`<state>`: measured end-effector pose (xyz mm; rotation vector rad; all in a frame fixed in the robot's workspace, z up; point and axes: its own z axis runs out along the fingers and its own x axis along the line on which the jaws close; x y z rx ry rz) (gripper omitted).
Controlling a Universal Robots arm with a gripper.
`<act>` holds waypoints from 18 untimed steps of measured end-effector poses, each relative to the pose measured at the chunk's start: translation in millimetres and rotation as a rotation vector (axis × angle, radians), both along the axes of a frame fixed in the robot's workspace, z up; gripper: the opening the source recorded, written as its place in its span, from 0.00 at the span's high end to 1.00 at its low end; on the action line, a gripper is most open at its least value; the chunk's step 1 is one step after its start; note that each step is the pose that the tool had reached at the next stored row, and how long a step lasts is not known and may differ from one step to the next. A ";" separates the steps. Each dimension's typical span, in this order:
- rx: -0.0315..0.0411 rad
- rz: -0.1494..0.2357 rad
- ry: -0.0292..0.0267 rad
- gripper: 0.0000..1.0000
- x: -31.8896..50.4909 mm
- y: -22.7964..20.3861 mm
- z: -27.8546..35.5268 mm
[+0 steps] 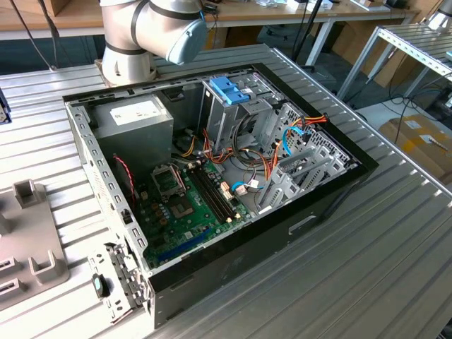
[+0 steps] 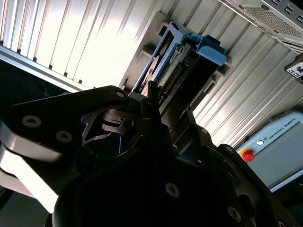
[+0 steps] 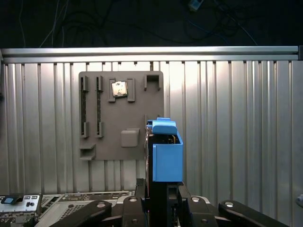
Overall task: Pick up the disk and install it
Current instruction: 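Pick up the disk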
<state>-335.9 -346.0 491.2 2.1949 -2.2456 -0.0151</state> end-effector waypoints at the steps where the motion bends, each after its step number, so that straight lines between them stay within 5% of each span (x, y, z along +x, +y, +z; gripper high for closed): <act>1: 0.0000 0.000 0.0000 0.65 0.0 0.0 0.0; 18: 0.0000 0.000 0.0000 0.65 21.8 0.0 0.0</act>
